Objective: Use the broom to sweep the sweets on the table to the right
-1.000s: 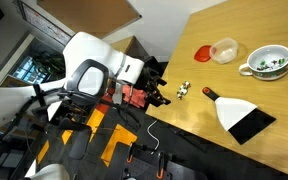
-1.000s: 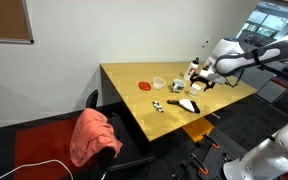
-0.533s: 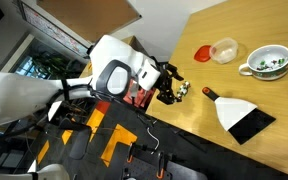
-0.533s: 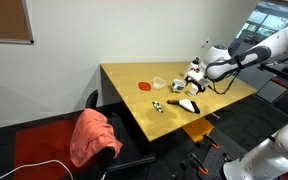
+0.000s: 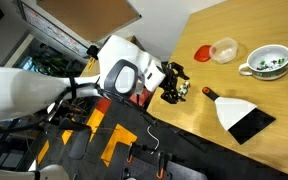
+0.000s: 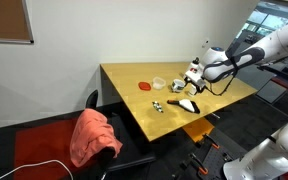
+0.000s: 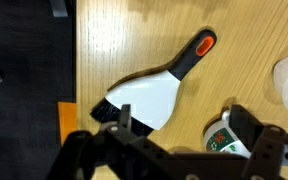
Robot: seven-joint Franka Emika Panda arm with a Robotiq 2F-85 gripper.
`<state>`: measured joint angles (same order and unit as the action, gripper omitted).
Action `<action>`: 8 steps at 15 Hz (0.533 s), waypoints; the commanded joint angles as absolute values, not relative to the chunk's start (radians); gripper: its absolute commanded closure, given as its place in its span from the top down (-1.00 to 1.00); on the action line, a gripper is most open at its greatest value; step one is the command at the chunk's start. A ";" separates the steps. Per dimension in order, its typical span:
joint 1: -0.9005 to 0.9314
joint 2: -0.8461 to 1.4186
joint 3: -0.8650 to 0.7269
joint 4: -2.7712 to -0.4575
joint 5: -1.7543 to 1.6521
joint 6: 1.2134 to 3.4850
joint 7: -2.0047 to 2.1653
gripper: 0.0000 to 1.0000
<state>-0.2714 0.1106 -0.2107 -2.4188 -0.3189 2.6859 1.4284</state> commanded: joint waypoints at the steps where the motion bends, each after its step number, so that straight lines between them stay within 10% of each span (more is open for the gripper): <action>1: -0.199 0.148 -0.292 -2.361 -0.435 2.650 1.696 1.00; 8: -0.091 0.287 -0.347 -2.251 -0.582 2.542 2.192 1.00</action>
